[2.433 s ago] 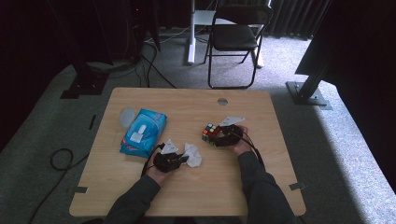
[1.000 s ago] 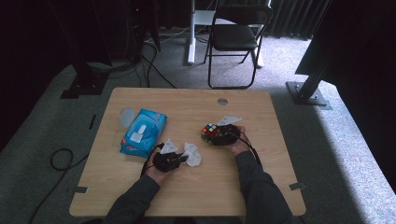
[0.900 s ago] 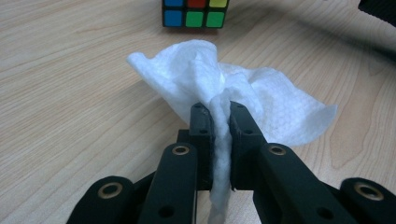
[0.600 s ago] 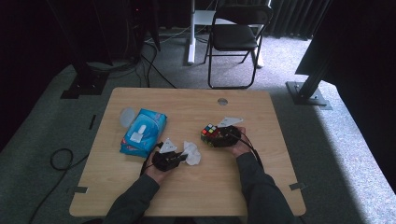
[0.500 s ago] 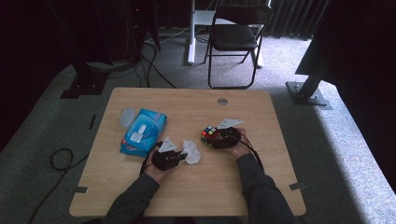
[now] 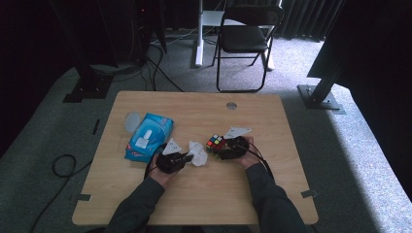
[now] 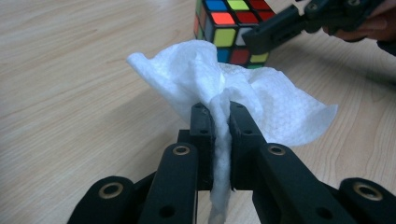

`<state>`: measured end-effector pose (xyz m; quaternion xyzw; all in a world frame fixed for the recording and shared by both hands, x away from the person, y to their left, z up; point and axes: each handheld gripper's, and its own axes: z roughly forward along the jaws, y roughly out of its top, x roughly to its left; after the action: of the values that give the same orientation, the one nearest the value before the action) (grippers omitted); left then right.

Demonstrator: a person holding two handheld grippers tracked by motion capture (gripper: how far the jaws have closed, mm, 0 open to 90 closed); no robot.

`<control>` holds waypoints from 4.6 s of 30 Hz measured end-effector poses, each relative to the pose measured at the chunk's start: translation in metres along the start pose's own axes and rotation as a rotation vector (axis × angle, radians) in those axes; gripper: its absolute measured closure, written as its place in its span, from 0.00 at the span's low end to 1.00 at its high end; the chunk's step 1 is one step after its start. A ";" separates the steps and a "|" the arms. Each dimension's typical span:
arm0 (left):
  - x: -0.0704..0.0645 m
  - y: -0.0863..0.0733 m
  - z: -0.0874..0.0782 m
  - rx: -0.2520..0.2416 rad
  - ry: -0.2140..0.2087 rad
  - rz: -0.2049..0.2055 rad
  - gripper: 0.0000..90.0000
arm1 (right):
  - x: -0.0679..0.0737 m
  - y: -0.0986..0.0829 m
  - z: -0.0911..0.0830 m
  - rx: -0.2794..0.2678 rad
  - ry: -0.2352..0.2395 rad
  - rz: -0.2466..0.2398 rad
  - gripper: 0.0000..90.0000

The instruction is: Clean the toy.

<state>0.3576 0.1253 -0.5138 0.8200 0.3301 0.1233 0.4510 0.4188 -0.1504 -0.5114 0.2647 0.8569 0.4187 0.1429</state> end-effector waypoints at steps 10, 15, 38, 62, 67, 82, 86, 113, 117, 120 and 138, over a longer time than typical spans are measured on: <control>0.003 0.008 -0.002 -0.014 0.009 0.004 0.92 | 0.011 0.001 -0.003 -0.001 0.031 -0.038 0.38; 0.004 0.013 -0.004 -0.024 0.016 0.008 0.92 | 0.018 0.002 -0.006 -0.010 0.045 -0.060 0.38; 0.004 0.023 -0.003 -0.045 0.017 0.011 0.92 | 0.050 0.006 -0.010 -0.039 0.145 -0.143 0.38; -0.001 0.017 0.006 -0.010 0.010 0.021 0.92 | 0.050 0.011 -0.012 -0.068 0.149 -0.129 0.38; -0.003 0.014 0.009 0.001 0.007 0.022 0.92 | 0.047 0.012 -0.015 -0.082 0.139 -0.120 0.38; -0.007 0.005 0.015 0.042 0.001 0.033 0.92 | 0.038 0.012 -0.020 -0.109 0.101 -0.078 0.38; -0.007 0.004 0.015 0.045 0.002 0.034 0.92 | 0.036 0.011 -0.019 -0.105 0.096 -0.074 0.38; -0.002 0.015 0.004 -0.008 0.019 0.025 0.91 | 0.053 0.013 -0.010 -0.068 0.149 -0.132 0.38; -0.004 0.011 0.008 0.018 0.021 0.038 0.91 | 0.050 0.014 -0.013 -0.082 0.137 -0.121 0.38; -0.006 0.008 0.010 0.027 0.018 0.040 0.91 | 0.047 0.014 -0.015 -0.089 0.123 -0.108 0.38; -0.019 0.011 0.001 0.004 0.001 0.081 0.91 | 0.037 0.012 -0.014 -0.083 0.036 -0.064 0.38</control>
<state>0.3487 0.1084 -0.5033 0.8336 0.2972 0.1411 0.4437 0.3863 -0.1324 -0.4947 0.2236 0.8492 0.4538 0.1514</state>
